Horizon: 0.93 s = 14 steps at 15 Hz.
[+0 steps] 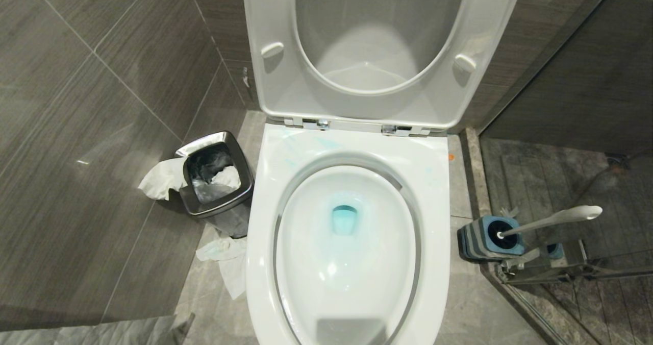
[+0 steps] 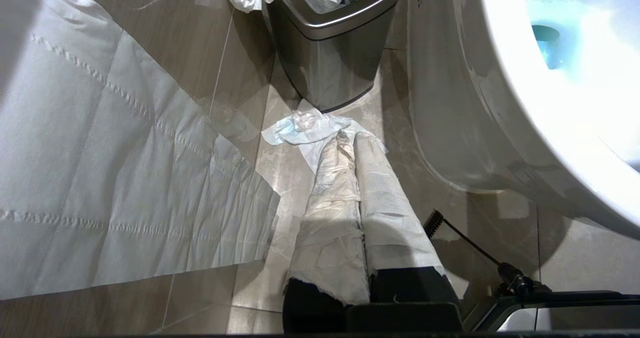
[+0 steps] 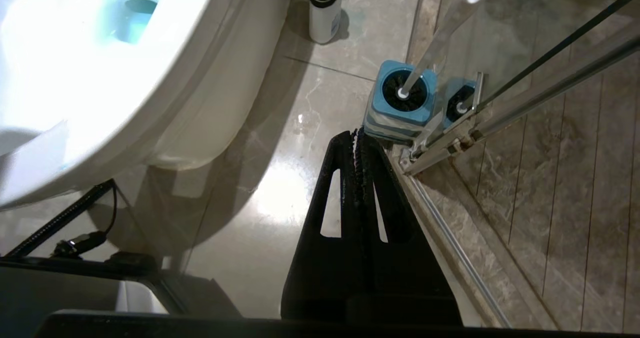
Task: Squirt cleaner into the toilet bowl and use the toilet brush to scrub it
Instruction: Flush the toilet
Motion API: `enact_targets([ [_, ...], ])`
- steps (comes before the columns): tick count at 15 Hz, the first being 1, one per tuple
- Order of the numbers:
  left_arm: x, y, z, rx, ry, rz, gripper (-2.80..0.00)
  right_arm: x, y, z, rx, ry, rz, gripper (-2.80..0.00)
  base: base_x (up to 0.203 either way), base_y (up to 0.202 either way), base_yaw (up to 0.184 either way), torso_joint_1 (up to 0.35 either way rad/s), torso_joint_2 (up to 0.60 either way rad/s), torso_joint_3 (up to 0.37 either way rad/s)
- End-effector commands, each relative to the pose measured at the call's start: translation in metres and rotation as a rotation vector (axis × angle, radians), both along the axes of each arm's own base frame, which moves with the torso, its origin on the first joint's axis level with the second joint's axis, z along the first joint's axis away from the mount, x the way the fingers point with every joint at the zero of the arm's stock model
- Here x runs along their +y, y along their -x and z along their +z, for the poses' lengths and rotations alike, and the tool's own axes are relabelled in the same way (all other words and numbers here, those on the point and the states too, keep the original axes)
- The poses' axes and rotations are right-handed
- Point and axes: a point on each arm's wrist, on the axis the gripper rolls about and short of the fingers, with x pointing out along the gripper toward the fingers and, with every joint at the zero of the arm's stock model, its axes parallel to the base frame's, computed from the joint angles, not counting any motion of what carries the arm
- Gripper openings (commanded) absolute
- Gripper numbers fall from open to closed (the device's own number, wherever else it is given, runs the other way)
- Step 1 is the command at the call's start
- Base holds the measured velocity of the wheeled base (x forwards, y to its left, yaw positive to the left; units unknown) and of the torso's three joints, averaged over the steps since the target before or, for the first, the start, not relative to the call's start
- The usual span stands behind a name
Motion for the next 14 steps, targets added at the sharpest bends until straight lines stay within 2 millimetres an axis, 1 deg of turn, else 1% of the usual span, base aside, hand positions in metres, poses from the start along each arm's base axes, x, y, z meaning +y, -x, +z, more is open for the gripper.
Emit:
enact_targets([
  [1,0.0,-0.0002,-0.0004,0.003,0.0,0.0,-2.8,-0.0002,0.0042,-0.0157,-0.039,0.003,-0.008,-2.8,0.0,0.0,0.0,0.0,0.0,0.0],
  [3,0.0,-0.0002,-0.0004,0.003,0.0,0.0,-2.8,-0.0003,0.0056,-0.0203,-0.056,0.002,-0.009,-2.8,0.0,0.0,0.0,0.0,0.0,0.0],
  [7,0.0,-0.0002,-0.0004,0.003,0.0,0.0,-2.8,-0.0003,0.0056,-0.0205,-0.054,-0.013,-0.011,-2.8,0.0,0.0,0.0,0.0,0.0,0.0],
  [11,0.0,-0.0002,-0.0004,0.003,0.0,0.0,-2.8,-0.0011,0.0056,-0.0203,-0.054,-0.08,-0.048,-2.8,0.0,0.0,0.0,0.0,0.0,0.0],
  [14,0.0,-0.0002,-0.0004,0.003,0.0,0.0,-2.8,-0.0011,0.0056,-0.0203,-0.054,-0.078,-0.05,-2.8,0.0,0.0,0.0,0.0,0.0,0.0],
])
